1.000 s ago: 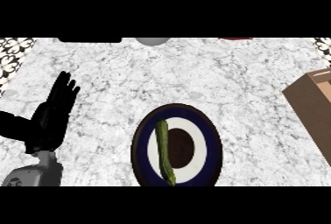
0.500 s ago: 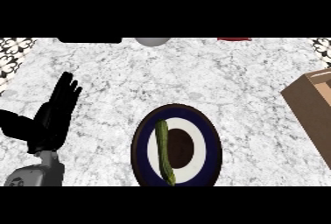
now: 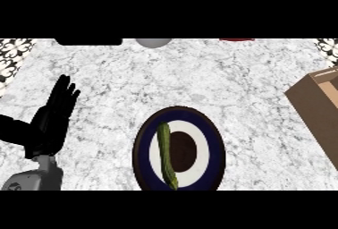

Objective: Pick the tomato from the plate and place it in the cardboard box

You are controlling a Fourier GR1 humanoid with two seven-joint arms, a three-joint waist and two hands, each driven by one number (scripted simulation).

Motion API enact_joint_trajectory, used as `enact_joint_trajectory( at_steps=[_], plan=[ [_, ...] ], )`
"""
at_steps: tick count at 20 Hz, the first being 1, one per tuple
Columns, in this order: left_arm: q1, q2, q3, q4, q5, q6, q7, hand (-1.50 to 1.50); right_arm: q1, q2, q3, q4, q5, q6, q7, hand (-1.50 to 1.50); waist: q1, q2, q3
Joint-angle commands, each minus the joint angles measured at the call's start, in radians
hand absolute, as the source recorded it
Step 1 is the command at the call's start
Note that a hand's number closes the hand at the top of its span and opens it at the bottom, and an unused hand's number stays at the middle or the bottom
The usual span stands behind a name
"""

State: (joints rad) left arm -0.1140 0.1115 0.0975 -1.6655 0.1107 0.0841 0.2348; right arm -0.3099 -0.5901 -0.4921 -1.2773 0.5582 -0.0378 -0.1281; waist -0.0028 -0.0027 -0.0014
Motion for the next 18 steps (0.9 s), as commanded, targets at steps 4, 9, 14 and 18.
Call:
enact_joint_trajectory(
  at_steps=[4, 9, 14, 18],
  plan=[
    [-0.006, -0.009, -0.007, -0.001, -0.009, 0.013, 0.015, 0.0, -0.054, 0.075, -0.196, 0.01, -0.336, 0.112, 0.042, -1.5, -0.013, -0.004, 0.003],
    [-0.038, 0.011, 0.019, -0.006, 0.005, 0.014, 0.033, 0.0, -0.025, 0.024, -0.323, 0.028, -0.511, 0.211, 0.06, -1.5, -0.01, 0.0, 0.002],
    [0.007, -0.008, 0.006, 0.039, 0.003, -0.015, -0.042, 0.0, 0.043, -0.07, -0.432, 0.099, -0.621, 0.285, 0.007, -1.5, -0.006, 0.002, 0.001],
    [-0.022, -0.005, 0.007, 0.019, -0.02, 0.02, 0.005, 0.0, 0.037, -0.089, -0.435, 0.206, -0.64, 0.248, -0.088, -1.5, 0.001, 0.003, 0.002]
  ],
)
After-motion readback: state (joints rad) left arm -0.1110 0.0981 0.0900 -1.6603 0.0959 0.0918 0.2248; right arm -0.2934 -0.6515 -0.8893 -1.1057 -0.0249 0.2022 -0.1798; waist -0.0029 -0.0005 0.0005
